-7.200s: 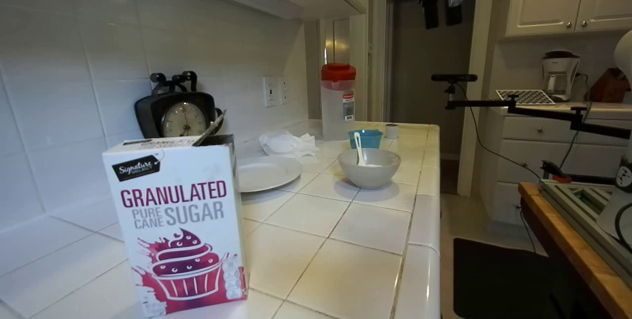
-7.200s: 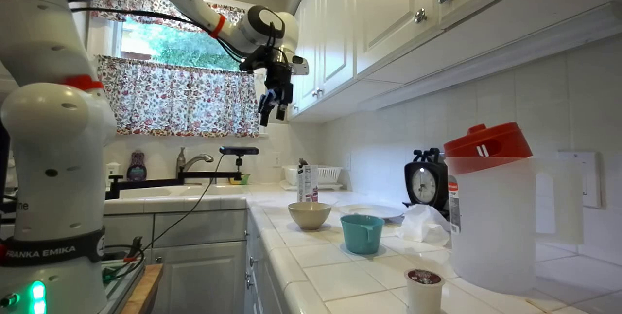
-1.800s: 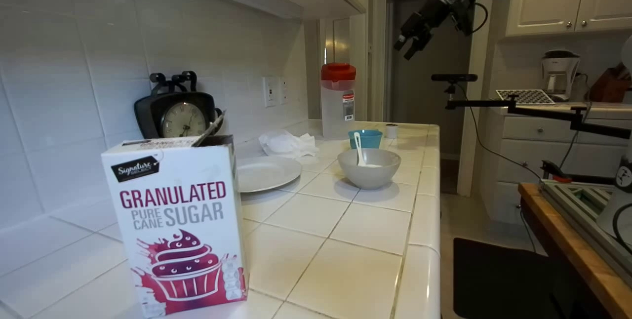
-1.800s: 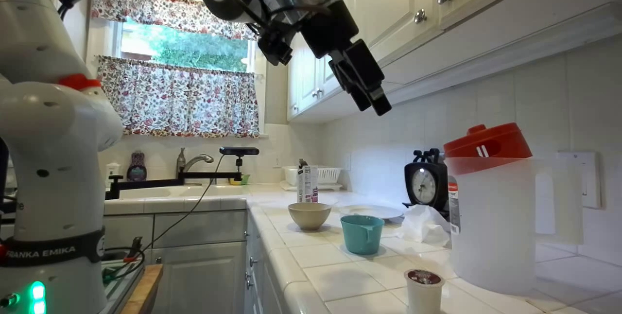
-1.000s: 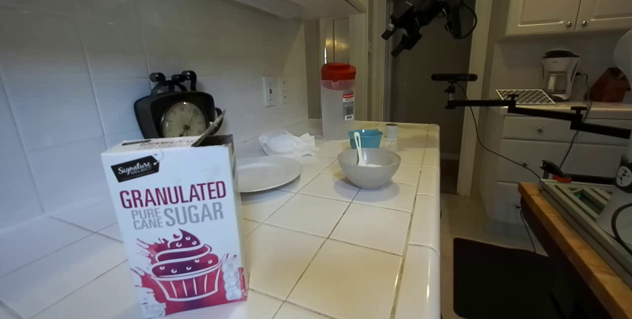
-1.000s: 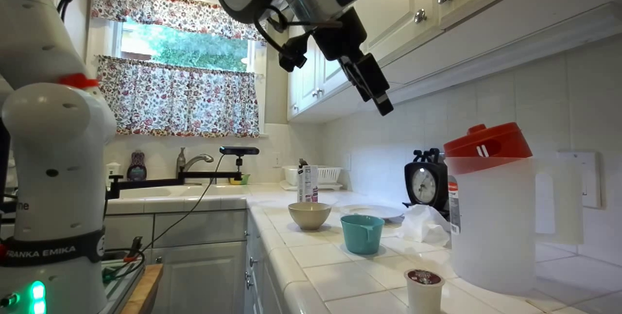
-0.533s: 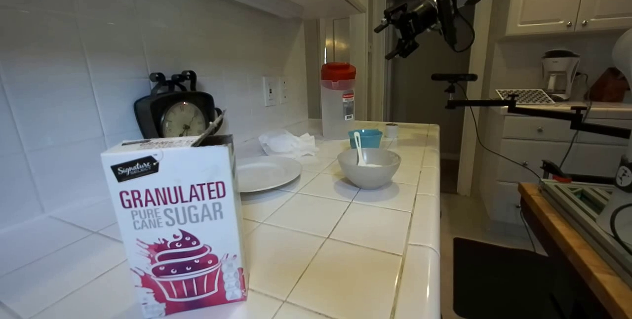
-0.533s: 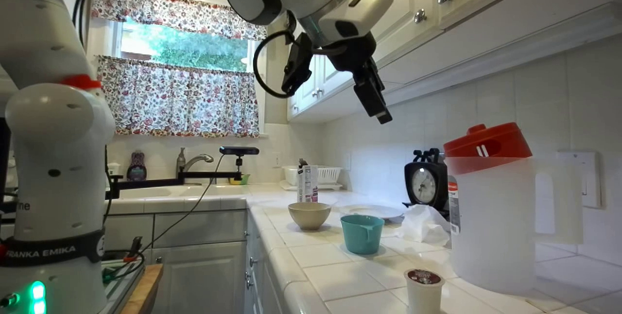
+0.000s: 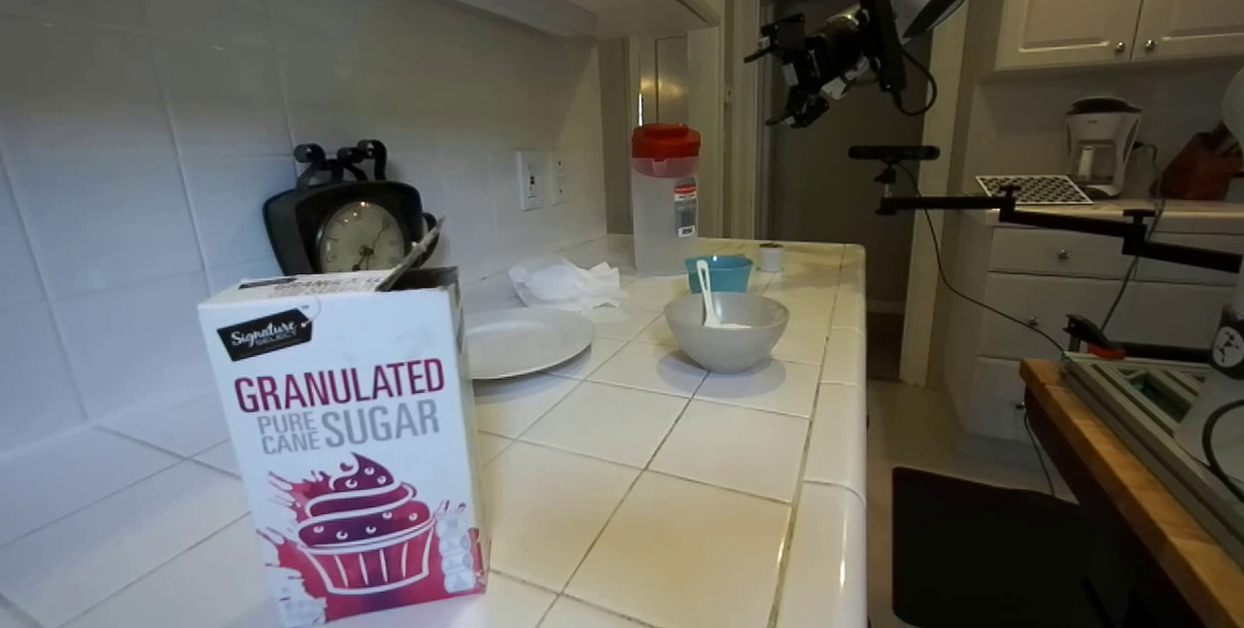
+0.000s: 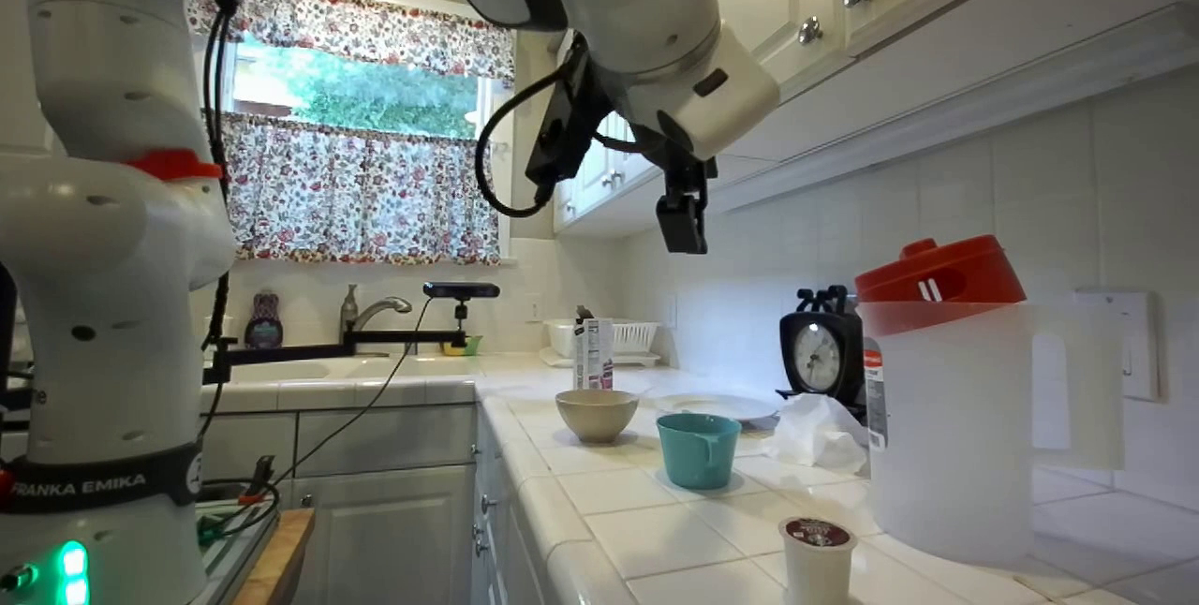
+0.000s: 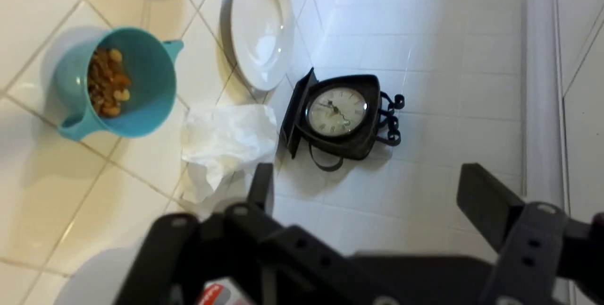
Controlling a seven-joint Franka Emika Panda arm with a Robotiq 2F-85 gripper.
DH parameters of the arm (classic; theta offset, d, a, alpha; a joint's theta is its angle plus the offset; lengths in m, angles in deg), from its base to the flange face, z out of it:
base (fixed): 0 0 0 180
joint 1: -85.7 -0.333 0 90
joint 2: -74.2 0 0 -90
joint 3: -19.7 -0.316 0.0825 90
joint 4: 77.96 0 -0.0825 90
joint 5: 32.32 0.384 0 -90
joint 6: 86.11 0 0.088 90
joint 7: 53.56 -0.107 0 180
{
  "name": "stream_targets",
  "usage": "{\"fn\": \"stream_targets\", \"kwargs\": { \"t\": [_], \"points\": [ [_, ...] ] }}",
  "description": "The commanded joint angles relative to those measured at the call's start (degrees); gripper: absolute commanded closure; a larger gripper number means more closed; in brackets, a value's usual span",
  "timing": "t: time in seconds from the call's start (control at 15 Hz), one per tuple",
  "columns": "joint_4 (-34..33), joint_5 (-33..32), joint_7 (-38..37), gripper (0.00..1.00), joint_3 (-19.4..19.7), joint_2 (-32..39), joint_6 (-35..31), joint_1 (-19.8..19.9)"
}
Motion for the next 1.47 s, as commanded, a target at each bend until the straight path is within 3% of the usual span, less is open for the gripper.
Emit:
{"fn": "stream_targets", "kwargs": {
  "t": [0.0,0.2,0.27,0.4,1.4],
  "points": [
    [-5.08,-1.02,-6.70,0.00,-3.89,5.81,11.31,7.54],
    [-8.02,-0.78,-5.66,0.00,-7.06,6.97,9.39,11.67],
    [-5.34,-0.21,-4.60,0.00,-8.16,5.66,8.73,12.68],
    [-6.89,-0.27,-4.67,0.00,-9.27,6.09,8.60,13.87],
    [-7.04,-0.29,-4.66,0.00,-9.63,6.55,8.66,14.10]
  ]
}}
